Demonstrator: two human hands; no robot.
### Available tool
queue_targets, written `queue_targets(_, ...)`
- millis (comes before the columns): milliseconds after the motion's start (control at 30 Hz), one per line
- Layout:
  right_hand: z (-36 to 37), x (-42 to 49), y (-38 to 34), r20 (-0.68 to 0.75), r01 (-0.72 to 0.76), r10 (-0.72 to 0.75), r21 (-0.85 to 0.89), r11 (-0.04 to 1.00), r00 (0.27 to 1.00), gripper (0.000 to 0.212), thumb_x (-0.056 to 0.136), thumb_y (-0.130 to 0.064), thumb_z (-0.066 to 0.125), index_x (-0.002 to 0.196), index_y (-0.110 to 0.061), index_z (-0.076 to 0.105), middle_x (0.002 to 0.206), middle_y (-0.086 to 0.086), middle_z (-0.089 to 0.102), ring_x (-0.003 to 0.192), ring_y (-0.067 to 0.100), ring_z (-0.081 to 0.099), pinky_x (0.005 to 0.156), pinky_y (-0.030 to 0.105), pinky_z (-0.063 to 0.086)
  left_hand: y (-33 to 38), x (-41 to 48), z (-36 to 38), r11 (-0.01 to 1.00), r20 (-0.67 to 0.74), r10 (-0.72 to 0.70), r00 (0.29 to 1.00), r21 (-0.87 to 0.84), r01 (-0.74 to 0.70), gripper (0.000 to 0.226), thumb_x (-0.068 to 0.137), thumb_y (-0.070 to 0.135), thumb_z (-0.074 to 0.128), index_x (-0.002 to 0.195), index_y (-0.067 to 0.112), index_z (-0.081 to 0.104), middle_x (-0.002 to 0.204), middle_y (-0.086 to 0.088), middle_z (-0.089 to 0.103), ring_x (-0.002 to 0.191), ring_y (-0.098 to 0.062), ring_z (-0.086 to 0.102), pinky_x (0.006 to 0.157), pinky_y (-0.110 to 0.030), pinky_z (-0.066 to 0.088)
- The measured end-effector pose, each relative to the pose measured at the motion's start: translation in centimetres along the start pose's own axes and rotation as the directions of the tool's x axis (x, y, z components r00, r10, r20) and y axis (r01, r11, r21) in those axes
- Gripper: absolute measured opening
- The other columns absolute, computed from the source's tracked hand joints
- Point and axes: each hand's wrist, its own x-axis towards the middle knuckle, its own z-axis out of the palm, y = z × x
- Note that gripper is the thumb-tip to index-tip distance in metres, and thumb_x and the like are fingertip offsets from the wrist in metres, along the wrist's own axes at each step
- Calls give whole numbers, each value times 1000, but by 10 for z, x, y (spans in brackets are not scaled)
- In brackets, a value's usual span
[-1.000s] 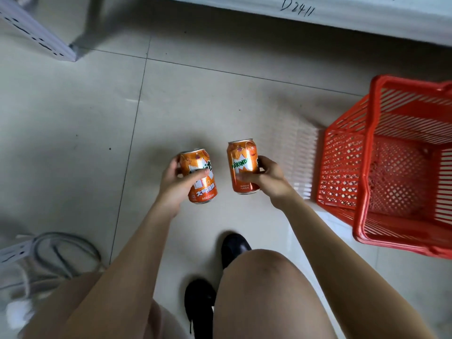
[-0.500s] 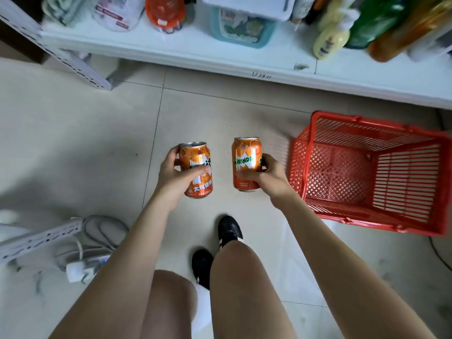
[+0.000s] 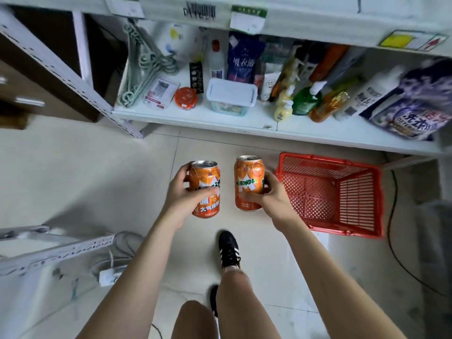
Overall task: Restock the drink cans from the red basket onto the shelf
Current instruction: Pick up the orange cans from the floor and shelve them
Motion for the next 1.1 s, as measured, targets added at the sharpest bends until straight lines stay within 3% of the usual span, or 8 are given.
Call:
queue_targets(133,-8,-59,-19,-17,71,-70,28,997,997,66,65,-5,86,122,-13,53,109,10,66,100,27,64,81,35,57,29,-54,-7,995,20,93,995,-18,-93,73,65,10,88,127,30,54,113,7,64,92,-9,68,70,-24,54)
queue_targets(300,-20,-136,-38,-54,158,-154,85,984,987,62,66,0,84,118,-11,54,102,9,68,79,17,65,55,15,48,59,-124,-16,982,76,189,979,-8,-189,72,65,8,88,124,30,54,112,6,65,90,-7,67,63,-17,53)
queue_targets(467,-37,-197,-57,-63,256,-250,100,962,966,65,59,-4,88,115,-15,57,105,8,70,95,23,68,84,37,57,92,-188,-18,960,119,278,953,-4,-280,69,66,9,87,117,40,51,110,12,63,91,-4,64,64,-19,50)
queue_targets(733,-90,-280,-111,-78,430,-423,97,898,903,66,63,-1,86,120,-17,56,108,7,71,98,23,69,87,36,56,155,-262,7,894,149,447,882,-72,-441,79,63,11,88,124,41,49,120,8,61,98,-7,63,70,-25,52)
queue_targets(867,-127,-313,-139,-96,490,-482,98,866,871,66,65,-3,85,121,-20,54,110,4,70,97,20,69,81,31,56,188,-296,30,860,172,511,842,-105,-500,100,43,32,93,133,36,49,127,4,61,106,-13,64,82,-36,56)
queue_targets(967,-159,-335,-161,-103,546,-539,66,835,836,64,66,-5,86,119,-20,54,110,3,69,98,18,69,82,32,56,215,-322,50,814,171,581,796,-140,-564,94,45,27,96,125,43,49,126,3,61,106,-12,63,81,-34,54)
queue_targets(1100,-200,-364,-189,-129,619,-613,18,785,780,62,65,-7,86,116,-23,55,107,0,70,97,16,68,78,27,54,252,-354,77,753,170,658,734,-147,-641,94,36,38,94,121,44,53,120,7,63,110,-16,61,87,-42,54)
